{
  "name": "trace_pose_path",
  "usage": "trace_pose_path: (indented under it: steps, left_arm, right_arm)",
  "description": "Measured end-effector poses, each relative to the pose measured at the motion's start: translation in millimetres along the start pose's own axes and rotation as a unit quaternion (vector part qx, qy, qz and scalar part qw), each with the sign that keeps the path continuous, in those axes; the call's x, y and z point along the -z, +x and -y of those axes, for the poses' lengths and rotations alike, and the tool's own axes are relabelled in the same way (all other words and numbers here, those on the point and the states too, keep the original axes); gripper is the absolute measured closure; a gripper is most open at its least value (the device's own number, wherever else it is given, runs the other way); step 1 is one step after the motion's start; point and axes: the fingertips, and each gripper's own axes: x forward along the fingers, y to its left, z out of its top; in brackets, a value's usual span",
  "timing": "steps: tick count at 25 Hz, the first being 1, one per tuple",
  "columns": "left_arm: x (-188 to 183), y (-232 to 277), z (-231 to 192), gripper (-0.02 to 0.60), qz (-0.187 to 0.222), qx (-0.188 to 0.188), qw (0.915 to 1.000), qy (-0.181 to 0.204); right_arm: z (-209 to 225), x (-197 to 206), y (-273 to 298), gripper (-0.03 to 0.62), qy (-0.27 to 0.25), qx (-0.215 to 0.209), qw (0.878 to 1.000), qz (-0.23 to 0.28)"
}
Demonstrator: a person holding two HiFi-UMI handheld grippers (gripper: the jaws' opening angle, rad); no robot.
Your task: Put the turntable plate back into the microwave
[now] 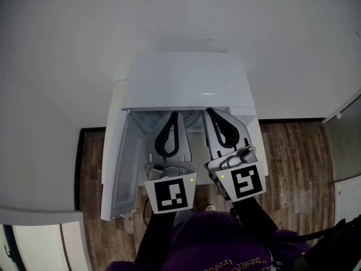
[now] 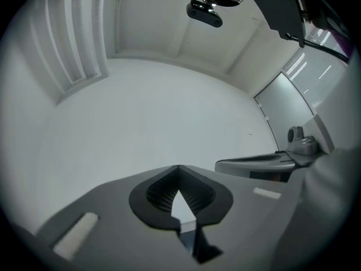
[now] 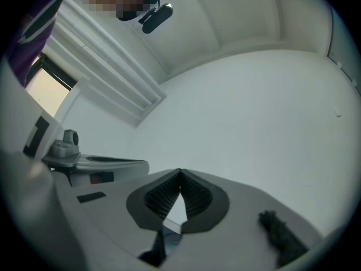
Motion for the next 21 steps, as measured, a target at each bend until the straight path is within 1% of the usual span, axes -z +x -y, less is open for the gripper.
trace_pose_path:
  steps: [4,9,14,21]
  left_arm:
    - [-1.4,1.9,1.2,0.574,0.002,0.001,1.0000,-0.001]
    - [-1.0,4.6,4.2,0.574,0.001,0.002,1.0000,0.000]
    - [0.8,6.1,5.9,0.574,-0.001,0.004,1.0000,0.000]
    - [4.7,9.9,8.1,0.574,-0.005,0.007,1.0000,0.000]
  right_arm:
    - [0.3,0.1,-1.0,0.586,-0.004,-0.005,1.000,0.008]
    - [2.4,-4.4,-0.8,0.586,-0.029,-0.006,1.000,0.010]
    - [5.7,-0.9,-1.4,0.586,-0.014,-0.004,1.000,0.011]
    - [7.7,3.8,1.9,0.586,-0.007,-0.004,1.000,0.008]
